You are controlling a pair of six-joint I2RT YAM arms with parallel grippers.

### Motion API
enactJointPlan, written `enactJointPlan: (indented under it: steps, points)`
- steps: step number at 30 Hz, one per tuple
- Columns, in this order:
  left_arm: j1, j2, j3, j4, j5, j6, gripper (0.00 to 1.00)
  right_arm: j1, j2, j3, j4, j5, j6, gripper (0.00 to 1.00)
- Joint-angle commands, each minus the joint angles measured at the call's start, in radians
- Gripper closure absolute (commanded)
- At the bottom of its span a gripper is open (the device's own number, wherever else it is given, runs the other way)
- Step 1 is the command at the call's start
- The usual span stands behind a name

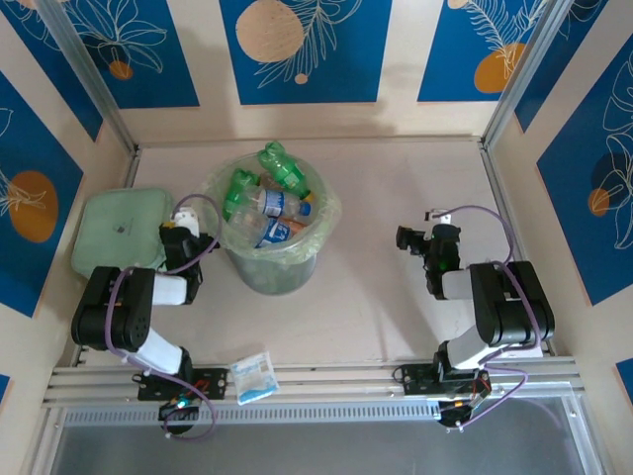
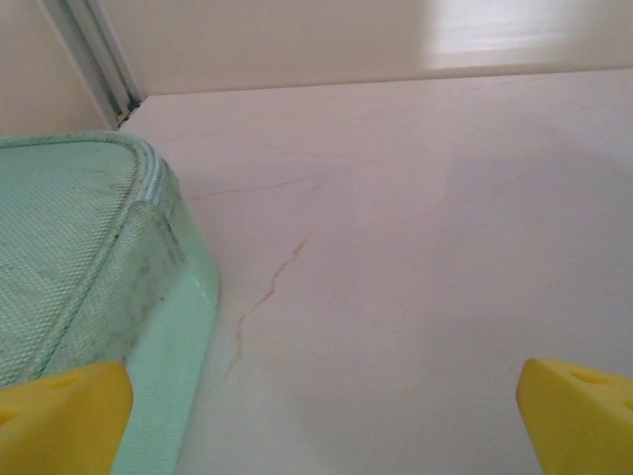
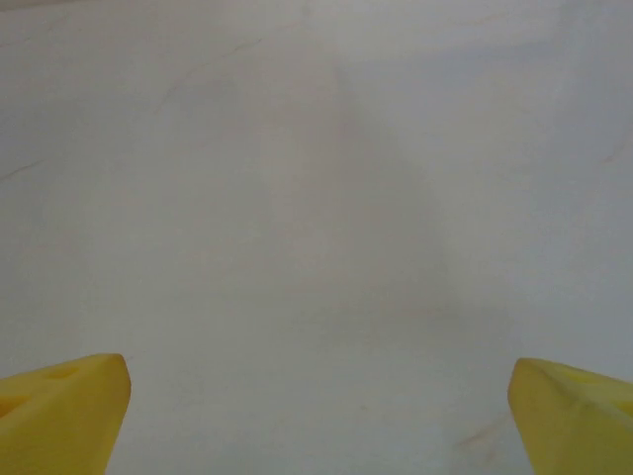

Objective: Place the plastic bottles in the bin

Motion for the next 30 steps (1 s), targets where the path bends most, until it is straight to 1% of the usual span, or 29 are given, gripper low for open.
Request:
enactJointPlan:
  steps: [1,9,13,14,25,28,30]
  points:
    - [-0.011,0.025,-0.018,0.046,0.029,0.003,0.01,-0.022,-0.009,0.043,0.044,-0.113,-0.025,0.01]
    - [-0.012,0.020,-0.022,0.046,0.027,0.006,0.01,-0.020,-0.011,0.037,0.055,-0.109,-0.028,0.01]
    - [-0.012,0.018,0.003,-0.005,0.124,0.041,0.01,-0.020,-0.009,0.039,0.054,-0.109,-0.028,0.01]
    - [-0.012,0.020,0.005,-0.009,0.132,0.045,0.01,-0.020,-0.009,0.039,0.054,-0.109,-0.028,0.01]
    - [-0.012,0.020,0.008,-0.013,0.138,0.047,0.01,-0.020,-0.008,0.042,0.050,-0.110,-0.028,0.01]
    - [-0.012,0.020,0.010,-0.018,0.157,0.055,0.01,-0.028,-0.003,0.059,0.020,-0.151,-0.031,0.01]
    - [-0.012,0.020,0.011,-0.019,0.163,0.056,0.01,-0.028,-0.003,0.056,0.025,-0.148,-0.034,0.01]
